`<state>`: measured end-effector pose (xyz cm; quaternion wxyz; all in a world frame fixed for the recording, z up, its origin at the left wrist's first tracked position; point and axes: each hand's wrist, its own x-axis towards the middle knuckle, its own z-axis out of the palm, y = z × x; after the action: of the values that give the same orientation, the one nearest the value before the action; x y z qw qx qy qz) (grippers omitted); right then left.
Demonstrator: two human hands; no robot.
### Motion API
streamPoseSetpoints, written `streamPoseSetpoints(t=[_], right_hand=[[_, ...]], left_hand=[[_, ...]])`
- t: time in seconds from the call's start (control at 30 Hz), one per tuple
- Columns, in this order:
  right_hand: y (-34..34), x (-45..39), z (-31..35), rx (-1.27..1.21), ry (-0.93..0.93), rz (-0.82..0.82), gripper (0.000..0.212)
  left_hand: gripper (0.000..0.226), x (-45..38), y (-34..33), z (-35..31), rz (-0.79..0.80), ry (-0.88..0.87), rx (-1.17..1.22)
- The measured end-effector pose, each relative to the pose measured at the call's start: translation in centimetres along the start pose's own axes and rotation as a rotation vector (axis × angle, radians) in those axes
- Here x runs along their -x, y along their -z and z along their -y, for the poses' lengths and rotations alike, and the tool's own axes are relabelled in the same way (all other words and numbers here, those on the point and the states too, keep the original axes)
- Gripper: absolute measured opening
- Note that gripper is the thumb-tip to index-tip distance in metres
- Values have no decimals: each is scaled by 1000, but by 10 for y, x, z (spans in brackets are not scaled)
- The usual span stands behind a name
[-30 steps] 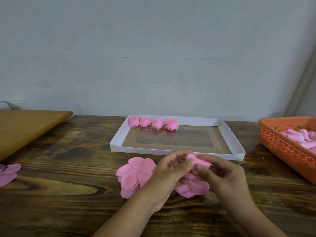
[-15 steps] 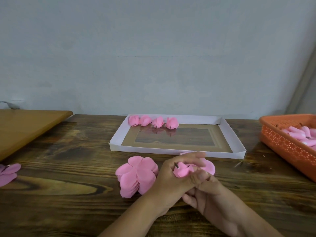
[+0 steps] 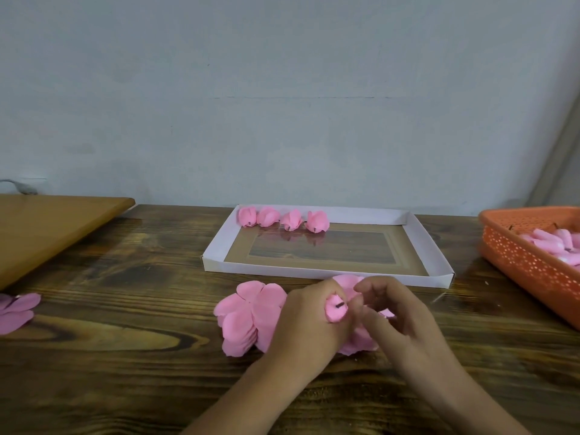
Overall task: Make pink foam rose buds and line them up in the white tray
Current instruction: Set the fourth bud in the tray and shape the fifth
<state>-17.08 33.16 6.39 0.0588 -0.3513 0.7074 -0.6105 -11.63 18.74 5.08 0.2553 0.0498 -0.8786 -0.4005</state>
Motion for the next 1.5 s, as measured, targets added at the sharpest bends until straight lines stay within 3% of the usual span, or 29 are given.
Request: streamPoseSetpoints(t=[0.1, 0.23, 0.3, 0.37, 0.5, 0.6, 0.7, 0.8, 0.93, 1.07, 1.3, 1.37, 1.5], right_hand=[[0, 1, 0, 76, 45, 24, 40], [-2, 2, -3, 357, 276, 30, 34], [-1, 2, -5, 377, 315, 19, 32], [0, 1, -5, 371, 322, 6, 31], [0, 2, -5, 325, 266, 49, 28], [3, 0, -4, 307, 150, 105, 39], [7, -5, -1, 170, 20, 161, 29], [15, -8, 3, -174, -105, 166, 13], [23, -14, -1, -652, -363, 124, 29], [22, -16, -3, -965, -458, 174, 29], [4, -10, -7, -1111, -442, 288, 37], [0, -7, -7, -1129, -473, 303, 38], [-10, -1, -5, -1155, -552, 259, 61]], left_hand=[[21, 2, 2, 9, 20, -5, -169], [24, 1, 2, 8, 108, -54, -300], [28, -5, -2, 3, 150, 37, -310], [50, -7, -6, 2, 186, 150, -255], [104, 0, -5, 9, 180, 38, -265], [122, -1, -6, 13, 220, -34, -328], [106, -2, -6, 15, 209, -70, -244], [82, -2, -2, 15, 177, 6, 2], [69, -5, -1, 17, 110, 82, 284], [62, -4, -3, 12, 136, 124, 470], [79, 0, -3, 0, 158, 175, 737], [74, 1, -1, -5, 152, 166, 741], [51, 2, 3, -11, 110, 126, 769]])
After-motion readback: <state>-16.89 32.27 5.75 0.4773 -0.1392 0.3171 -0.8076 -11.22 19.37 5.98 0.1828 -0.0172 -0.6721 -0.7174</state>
